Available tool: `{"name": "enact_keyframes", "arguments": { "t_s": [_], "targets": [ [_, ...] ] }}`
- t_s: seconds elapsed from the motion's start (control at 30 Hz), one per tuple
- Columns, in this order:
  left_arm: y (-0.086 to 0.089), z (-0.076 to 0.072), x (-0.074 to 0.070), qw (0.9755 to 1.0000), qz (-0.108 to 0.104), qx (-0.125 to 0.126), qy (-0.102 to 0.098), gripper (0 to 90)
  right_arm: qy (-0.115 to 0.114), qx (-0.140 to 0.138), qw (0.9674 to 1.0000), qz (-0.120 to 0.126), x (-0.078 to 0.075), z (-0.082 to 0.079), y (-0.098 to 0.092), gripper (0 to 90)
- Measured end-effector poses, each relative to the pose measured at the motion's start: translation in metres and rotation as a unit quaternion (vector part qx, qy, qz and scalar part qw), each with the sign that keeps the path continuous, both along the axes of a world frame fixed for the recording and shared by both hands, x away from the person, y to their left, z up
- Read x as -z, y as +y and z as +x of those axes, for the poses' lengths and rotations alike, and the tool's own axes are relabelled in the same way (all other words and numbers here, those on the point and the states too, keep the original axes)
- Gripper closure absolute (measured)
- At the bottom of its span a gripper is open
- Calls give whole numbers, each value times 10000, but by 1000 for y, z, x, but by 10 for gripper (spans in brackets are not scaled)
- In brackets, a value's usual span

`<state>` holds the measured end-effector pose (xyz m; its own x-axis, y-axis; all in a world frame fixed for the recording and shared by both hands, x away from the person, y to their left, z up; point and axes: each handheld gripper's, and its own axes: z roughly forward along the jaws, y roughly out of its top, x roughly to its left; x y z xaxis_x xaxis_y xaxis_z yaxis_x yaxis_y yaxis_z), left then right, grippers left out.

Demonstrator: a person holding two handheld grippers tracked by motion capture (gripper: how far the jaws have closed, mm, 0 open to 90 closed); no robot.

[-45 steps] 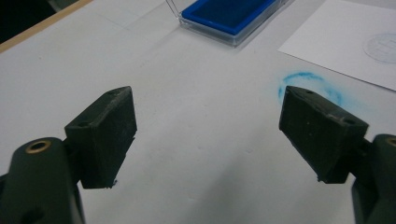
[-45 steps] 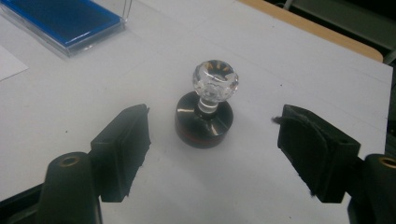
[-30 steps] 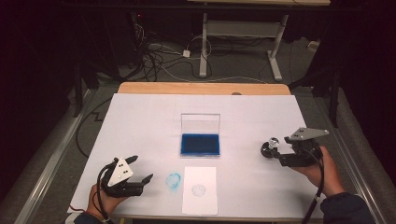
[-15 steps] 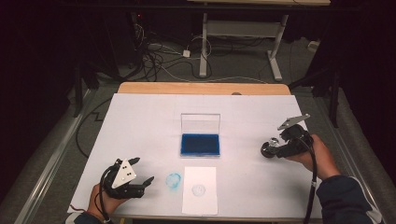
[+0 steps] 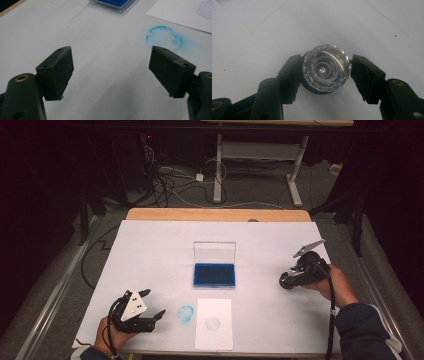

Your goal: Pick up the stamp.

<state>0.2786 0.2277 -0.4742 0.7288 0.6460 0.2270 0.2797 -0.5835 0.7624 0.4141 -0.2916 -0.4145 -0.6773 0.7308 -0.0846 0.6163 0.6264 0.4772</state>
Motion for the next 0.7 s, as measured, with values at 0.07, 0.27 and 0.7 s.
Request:
{"name": "enact_keyframes", "arguments": {
  "t_s": [0.07, 0.27, 0.7],
  "targets": [
    [0, 0, 0, 10000, 13, 11, 9, 188, -73, 55, 9999, 72, -1, 1, -2, 429],
    [0, 0, 1, 10000, 39, 30, 25, 188, -7, 96, 9996, 269, -1, 1, -3, 502],
    [-1, 0, 1, 10000, 64, 34, 42, 188, -257, 3, 9990, 356, 3, -6, -2, 568]
  ]
}}
